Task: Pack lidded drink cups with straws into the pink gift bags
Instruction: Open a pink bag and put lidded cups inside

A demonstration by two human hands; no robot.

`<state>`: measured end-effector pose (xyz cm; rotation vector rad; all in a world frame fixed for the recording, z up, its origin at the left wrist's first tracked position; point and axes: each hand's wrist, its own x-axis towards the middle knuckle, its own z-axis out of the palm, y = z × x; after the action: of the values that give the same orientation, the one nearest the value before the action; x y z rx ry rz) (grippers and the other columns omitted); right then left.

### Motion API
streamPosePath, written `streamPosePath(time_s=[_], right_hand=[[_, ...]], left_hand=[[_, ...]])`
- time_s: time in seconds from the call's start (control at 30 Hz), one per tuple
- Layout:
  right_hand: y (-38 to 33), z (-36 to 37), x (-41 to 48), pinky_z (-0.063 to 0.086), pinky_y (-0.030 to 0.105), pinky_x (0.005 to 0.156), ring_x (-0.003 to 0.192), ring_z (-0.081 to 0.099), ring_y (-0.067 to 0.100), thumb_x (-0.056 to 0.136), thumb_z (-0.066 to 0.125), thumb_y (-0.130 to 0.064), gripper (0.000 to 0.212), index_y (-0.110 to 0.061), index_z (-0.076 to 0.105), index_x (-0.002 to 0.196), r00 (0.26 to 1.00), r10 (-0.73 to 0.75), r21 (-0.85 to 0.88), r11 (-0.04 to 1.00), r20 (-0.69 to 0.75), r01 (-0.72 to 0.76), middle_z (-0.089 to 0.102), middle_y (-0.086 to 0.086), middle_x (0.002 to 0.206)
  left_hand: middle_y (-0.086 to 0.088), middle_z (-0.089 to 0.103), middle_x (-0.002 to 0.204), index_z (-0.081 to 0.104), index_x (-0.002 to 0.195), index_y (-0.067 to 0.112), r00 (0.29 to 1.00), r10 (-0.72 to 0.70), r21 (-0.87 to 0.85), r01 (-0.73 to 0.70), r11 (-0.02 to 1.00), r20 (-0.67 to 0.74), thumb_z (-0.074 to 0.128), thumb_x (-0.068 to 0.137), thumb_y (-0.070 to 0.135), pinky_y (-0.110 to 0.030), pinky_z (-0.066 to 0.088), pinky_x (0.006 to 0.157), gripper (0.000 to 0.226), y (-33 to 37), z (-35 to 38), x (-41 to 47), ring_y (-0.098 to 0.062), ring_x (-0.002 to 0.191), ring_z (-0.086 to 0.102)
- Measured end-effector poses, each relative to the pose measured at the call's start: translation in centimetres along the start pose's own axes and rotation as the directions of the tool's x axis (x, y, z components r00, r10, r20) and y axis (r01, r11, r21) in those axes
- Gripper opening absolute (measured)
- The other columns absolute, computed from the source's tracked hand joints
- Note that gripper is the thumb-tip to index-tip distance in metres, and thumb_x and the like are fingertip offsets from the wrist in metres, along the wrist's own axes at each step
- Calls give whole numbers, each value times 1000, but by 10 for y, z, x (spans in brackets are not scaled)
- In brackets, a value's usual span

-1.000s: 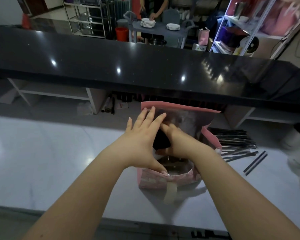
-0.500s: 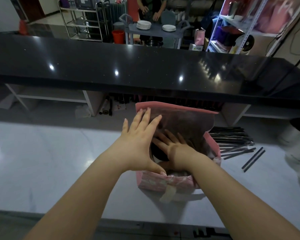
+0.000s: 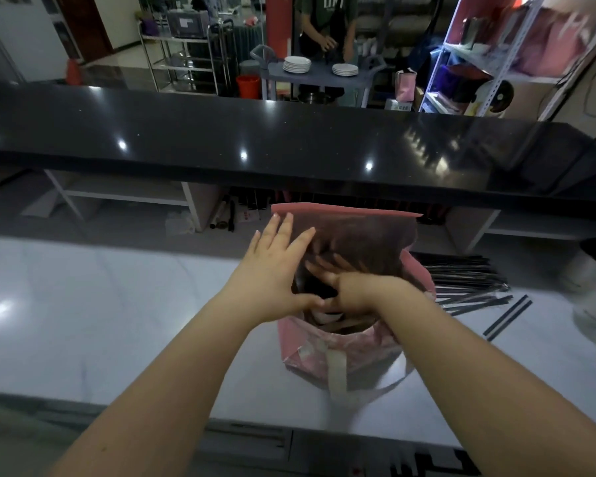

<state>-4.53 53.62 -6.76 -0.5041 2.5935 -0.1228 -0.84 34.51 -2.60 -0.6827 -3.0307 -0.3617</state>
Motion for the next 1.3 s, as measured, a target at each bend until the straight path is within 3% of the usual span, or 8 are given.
streamPosePath(time_s=[0.07, 0.13, 0.2, 0.27, 0.6, 0.83, 1.2, 1.3], right_hand=[[2, -27, -15, 4, 54, 119, 149, -13, 21, 88, 57, -57, 82, -43, 8, 152, 998, 21, 65, 998, -57, -18, -14, -16, 161], [7, -49, -35, 23, 46, 115, 147, 14, 23, 87, 63, -50, 75, -43, 23, 150, 991, 40, 104, 994, -130, -27, 9, -10, 162], [13, -63, -60, 38, 32, 97, 127, 45, 18, 85, 67, -44, 67, -43, 36, 145, 973, 81, 166, 985, -218, -44, 42, -7, 148], [21, -72, -85, 42, 27, 85, 106, 54, 12, 84, 70, -39, 58, -42, 46, 138, 944, 126, 204, 977, -304, -65, 57, -8, 130], [107, -59, -204, 51, 40, 89, 106, 60, 19, 83, 70, -25, 41, -35, 61, 122, 691, 385, 245, 923, -612, -297, 66, -6, 116], [196, -12, -263, 45, 40, 97, 119, 50, 21, 87, 67, -28, 41, -26, 59, 128, 630, 494, 318, 869, -599, -380, 61, -1, 126], [327, 89, -285, 33, 34, 106, 132, 34, 16, 84, 71, -39, 49, -25, 58, 129, 607, 617, 501, 779, -502, -377, 55, -8, 133], [351, 113, -276, 21, 38, 113, 139, 25, 24, 85, 68, -41, 52, -25, 55, 133, 572, 630, 465, 776, -526, -427, 48, -6, 142]], left_hand=[[-7, -8, 164, 5, 155, 31, 999, -4, 16, 5, 1000, -36, 62, 84, 58, -43, 4, 121, 95, 4, -10, 6, -23, 150, -12], [-8, 6, 164, 13, 154, 29, 997, -12, 66, 17, 998, -78, 59, 88, 53, -48, 13, 121, 84, 12, -20, 13, -27, 150, 2], [-8, 24, 159, 23, 152, 29, 991, -6, 100, 19, 995, -131, 57, 89, 52, -52, 24, 117, 75, 25, -29, 20, -30, 146, 18], [-5, 38, 149, 31, 147, 29, 985, 35, 118, -15, 993, -170, 55, 90, 51, -50, 33, 110, 66, 42, -35, 27, -28, 138, 31], [-1, 55, 128, 49, 136, 27, 951, 259, 28, -258, 966, -169, 53, 92, 39, -46, 38, 96, 46, 186, -10, 85, -26, 120, 46], [-2, 55, 120, 52, 127, 26, 933, 350, 22, -349, 937, -80, 55, 87, 40, -45, 35, 94, 42, 295, 44, 118, -28, 115, 43], [0, 52, 132, 49, 135, 30, 967, 237, -44, -234, 971, 95, 57, 86, 40, -45, 28, 101, 51, 412, 166, 156, -27, 125, 36], [0, 47, 138, 48, 137, 31, 974, 170, -30, -167, 986, 152, 56, 85, 42, -46, 27, 105, 54, 421, 200, 159, -28, 129, 34]])
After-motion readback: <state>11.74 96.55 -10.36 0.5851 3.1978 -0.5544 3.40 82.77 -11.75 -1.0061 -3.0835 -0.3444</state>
